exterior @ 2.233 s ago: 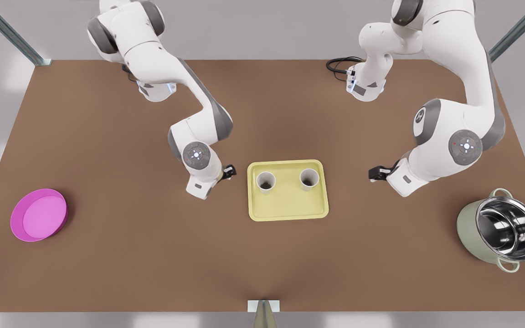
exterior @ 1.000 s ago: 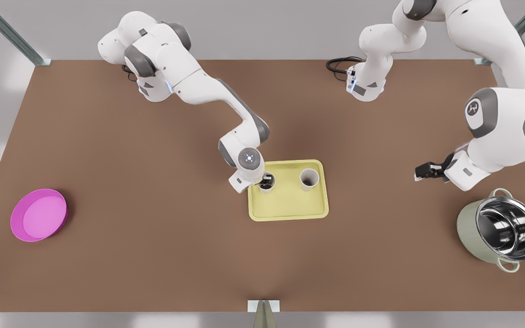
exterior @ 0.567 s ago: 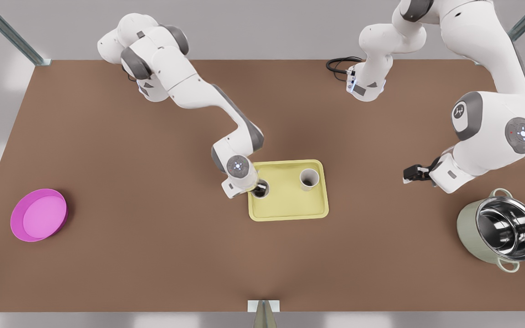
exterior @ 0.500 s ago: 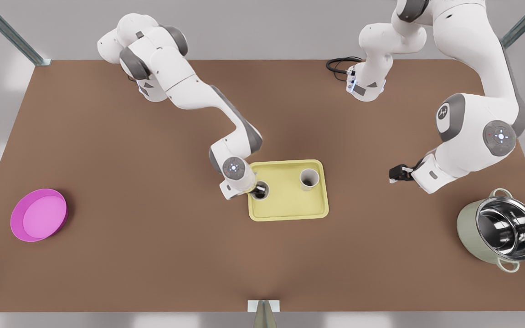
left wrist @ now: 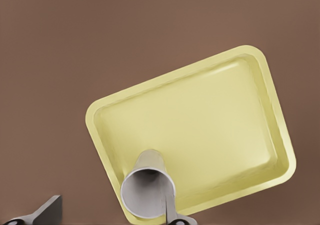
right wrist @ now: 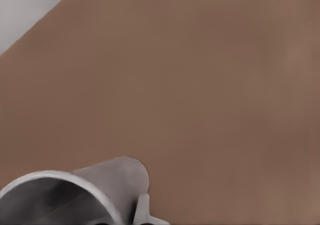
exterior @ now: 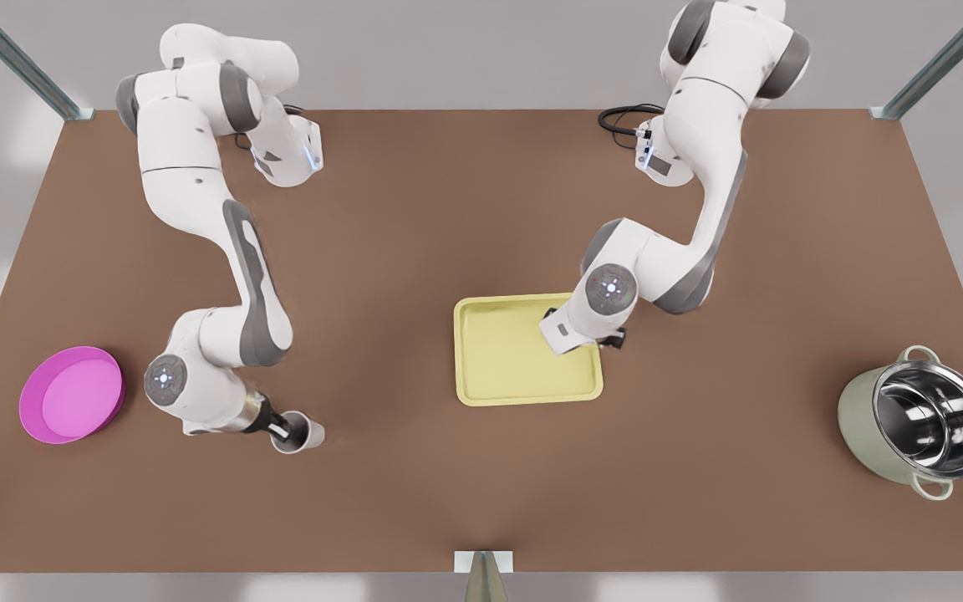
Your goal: Use the left arm to pick up the white IKEA cup from the tray and place it on the middle-left position; use the right arm to pick up the white IKEA cup from the tray and place it on the middle-right position
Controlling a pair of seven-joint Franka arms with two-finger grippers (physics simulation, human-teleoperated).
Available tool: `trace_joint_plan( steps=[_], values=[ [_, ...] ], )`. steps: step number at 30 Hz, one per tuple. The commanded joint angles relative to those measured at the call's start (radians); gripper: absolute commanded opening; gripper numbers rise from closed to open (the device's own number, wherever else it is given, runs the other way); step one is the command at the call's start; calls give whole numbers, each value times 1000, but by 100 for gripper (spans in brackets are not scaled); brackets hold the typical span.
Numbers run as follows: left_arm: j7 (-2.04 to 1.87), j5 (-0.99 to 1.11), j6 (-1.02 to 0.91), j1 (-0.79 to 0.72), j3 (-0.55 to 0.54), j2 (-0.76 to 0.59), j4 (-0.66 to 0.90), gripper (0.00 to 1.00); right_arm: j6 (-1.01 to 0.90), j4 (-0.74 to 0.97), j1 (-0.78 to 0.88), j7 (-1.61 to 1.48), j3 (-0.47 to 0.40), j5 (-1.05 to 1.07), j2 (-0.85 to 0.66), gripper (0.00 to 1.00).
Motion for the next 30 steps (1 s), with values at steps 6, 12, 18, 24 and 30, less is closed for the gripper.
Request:
trace_joint_plan(
  steps=[6, 12, 18, 24, 30],
  values=[
    [-243, -22, 383, 41, 5, -139, -353, 100, 60, -2, -119, -995, -11, -40, 55, 19],
    [-264, -22, 411, 30, 4, -84, -362, 100, 82, -10, -137, -1019, -13, -29, 107, 19],
    [-264, -13, 492, 26, 4, -90, -473, 100, 77, -8, -140, -1039, -11, -30, 107, 100],
    [-266, -13, 563, 21, 2, -25, -471, 98, -48, -4, -151, -1030, -8, -29, 38, 100],
    [-268, -13, 555, 18, 2, -33, -462, 44, -381, 1, -131, -720, -2, -142, -275, 100]
  ],
)
